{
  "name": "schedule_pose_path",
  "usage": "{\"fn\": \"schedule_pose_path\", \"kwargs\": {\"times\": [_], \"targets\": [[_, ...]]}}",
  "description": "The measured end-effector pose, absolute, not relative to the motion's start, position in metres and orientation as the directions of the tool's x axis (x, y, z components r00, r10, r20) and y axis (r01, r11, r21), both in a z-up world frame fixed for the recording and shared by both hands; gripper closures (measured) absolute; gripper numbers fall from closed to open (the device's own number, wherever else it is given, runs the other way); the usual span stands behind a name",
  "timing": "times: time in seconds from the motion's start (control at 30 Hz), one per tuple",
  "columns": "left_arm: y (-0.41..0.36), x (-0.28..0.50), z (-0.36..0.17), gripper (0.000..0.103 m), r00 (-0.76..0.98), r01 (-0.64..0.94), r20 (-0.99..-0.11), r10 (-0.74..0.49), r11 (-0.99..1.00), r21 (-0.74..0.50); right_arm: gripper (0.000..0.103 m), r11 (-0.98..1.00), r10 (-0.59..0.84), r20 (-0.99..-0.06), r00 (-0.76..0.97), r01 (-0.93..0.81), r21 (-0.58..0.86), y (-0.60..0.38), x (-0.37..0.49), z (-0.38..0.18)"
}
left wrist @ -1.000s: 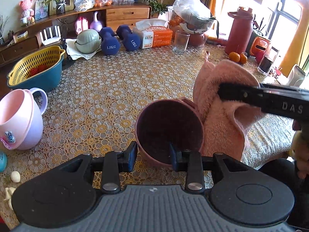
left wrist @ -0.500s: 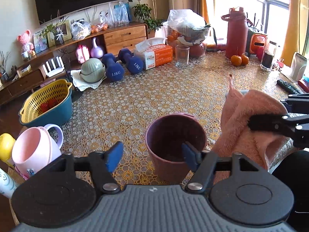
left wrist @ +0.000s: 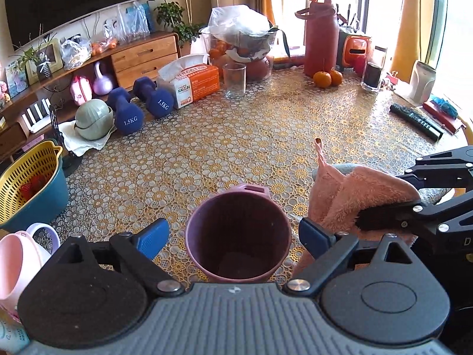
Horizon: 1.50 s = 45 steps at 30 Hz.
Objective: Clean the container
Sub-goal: 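Lower the towel onto the table beside the cup and open the right gripper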
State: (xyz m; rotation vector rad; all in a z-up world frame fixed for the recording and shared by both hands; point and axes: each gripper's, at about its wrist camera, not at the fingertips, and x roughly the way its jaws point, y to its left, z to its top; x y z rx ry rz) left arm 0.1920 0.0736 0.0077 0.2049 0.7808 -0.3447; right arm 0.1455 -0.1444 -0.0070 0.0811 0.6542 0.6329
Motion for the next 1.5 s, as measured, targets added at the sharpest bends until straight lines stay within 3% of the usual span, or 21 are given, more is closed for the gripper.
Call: {"fn": "schedule_pose_path", "kwargs": {"times": [0.13,0.23,0.6,0.73,1.03,1.33,1.5], "targets": [[0.078,0.198,0.002,0.010,0.642,0.346,-0.731,-0.231,0.938,0.007,0.070,0.801,0.591,-0.546,0.594,-0.513,0.309,-0.141,0.150,-0.013],[0.086,0.202,0.000,0.025,0.615,0.318,-0.738,-0.278,0.944,-0.091,0.070,0.800,0.597,-0.544,0.590,-0.491,0.346,-0.140,0.154,-0.017],[0.095,0.203,-0.002,0.025,0.616,0.269,-0.732,-0.291,0.951,-0.151,0.070,0.746,0.658,-0.541,0.523,-0.361,0.559,-0.133,0.194,-0.049],[0.090,0.201,-0.003,0.025,0.609,0.281,-0.738,-0.290,0.949,-0.142,0.070,0.808,0.589,-0.618,0.521,-0.381,0.449,-0.120,0.200,-0.061],[0.092,0.202,-0.004,0.025,0.615,0.271,-0.731,-0.296,0.950,-0.157,0.070,0.846,0.533,-0.596,0.601,-0.404,0.349,-0.130,0.178,-0.046],[0.099,0.205,-0.003,0.025,0.616,0.238,-0.726,-0.305,0.951,-0.197,0.070,0.694,0.713,-0.509,0.481,-0.384,0.609,-0.143,0.185,-0.037],[0.104,0.205,-0.004,0.025,0.612,0.228,-0.725,-0.315,0.948,-0.220,0.070,0.704,0.703,-0.529,0.474,-0.366,0.608,-0.131,0.190,-0.049]]}}
